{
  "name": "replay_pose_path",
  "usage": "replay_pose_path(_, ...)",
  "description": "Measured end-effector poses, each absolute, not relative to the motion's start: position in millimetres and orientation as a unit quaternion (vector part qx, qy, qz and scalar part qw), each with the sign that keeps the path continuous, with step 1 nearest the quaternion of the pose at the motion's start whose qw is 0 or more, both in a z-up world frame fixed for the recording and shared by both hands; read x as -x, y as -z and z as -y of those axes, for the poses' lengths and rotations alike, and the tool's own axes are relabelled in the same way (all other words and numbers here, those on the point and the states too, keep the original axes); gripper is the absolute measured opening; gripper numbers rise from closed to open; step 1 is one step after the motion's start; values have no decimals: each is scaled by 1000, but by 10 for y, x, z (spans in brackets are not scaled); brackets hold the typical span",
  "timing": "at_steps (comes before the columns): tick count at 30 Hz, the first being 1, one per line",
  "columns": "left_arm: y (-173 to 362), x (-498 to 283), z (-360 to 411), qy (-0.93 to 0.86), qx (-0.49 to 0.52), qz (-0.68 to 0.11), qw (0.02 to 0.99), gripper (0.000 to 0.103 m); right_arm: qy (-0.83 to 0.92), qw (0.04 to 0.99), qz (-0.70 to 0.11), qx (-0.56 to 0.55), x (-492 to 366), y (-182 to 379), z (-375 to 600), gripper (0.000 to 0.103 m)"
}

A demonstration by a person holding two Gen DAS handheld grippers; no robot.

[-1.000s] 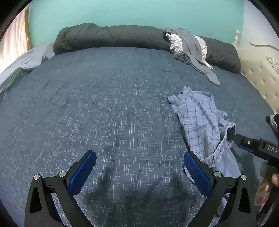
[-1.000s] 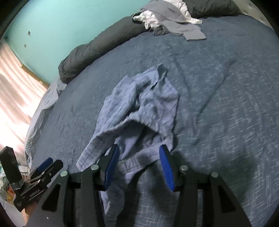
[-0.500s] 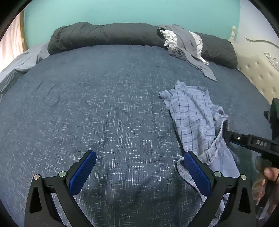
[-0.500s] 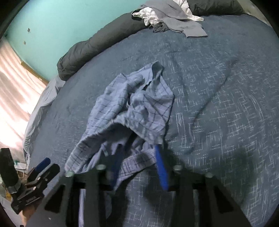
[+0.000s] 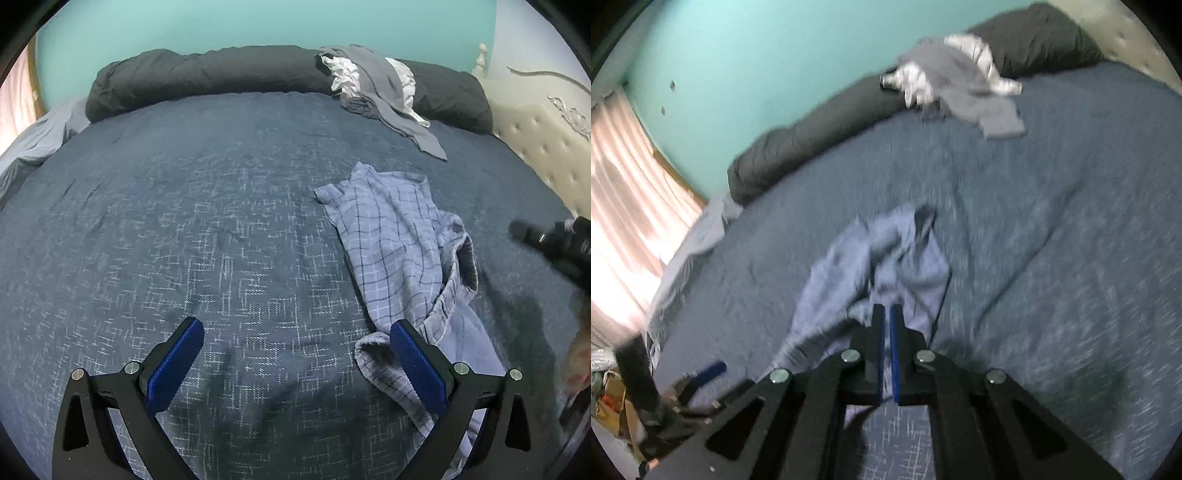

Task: Fold clothes
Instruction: 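Hold the shorts with the right gripper while the left gripper approaches the waistband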

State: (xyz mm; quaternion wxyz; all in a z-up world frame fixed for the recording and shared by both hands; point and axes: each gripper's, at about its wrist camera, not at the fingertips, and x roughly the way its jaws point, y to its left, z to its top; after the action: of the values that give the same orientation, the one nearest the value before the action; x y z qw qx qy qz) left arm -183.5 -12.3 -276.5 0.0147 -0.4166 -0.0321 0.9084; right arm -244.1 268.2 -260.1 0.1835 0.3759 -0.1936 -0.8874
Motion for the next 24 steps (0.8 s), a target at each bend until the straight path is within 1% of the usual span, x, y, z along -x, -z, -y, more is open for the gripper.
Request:
replay_pose_path(3,2793,1839,133,-907,421,34,15,103,887,183,200,-374,2491,2556,-2721,2)
replay_pose_path(7,2794,1847,151,-906,421,37,12,103,848,203,192,-450,2618,2859,-2546,4)
replay_pose_path(10,2803,1850,168,-905,423,39,11,103,841,201,171,-473,2602,2991,-2402,6)
replay_pose_path(11,2808,1852,174,-905,424,40,10,103,839,200,165,-479,2601,3027,-2362,10)
replay_pose_path(12,2812,1852,173,-904,425,41,11,103,839,196,165,-480,2610,3043,-2345,26)
replay_pose_path(13,2816,1853,170,-904,426,41,12,103,839,192,164,-481,2619,3055,-2331,38)
replay_pose_path(14,2820,1854,168,-903,427,41,14,103,841,189,161,-481,2626,3061,-2327,58)
replay_pose_path(15,2818,1850,163,-903,427,39,16,103,842,185,159,-481,2633,3067,-2322,61)
replay_pose_path(20,2807,1826,157,-903,428,33,25,103,853,163,139,-477,2662,3100,-2320,61)
replay_pose_path(21,2806,1820,161,-903,428,33,27,103,853,160,142,-475,2666,3109,-2340,53)
replay_pose_path(22,2805,1815,166,-902,429,34,29,103,851,166,149,-475,2680,3121,-2352,42)
replay_pose_path(23,2801,1811,164,-902,429,35,34,103,850,170,153,-475,2692,3133,-2357,23)
replay_pose_path(24,2797,1807,162,-902,428,36,39,103,850,172,148,-475,2697,3144,-2341,17)
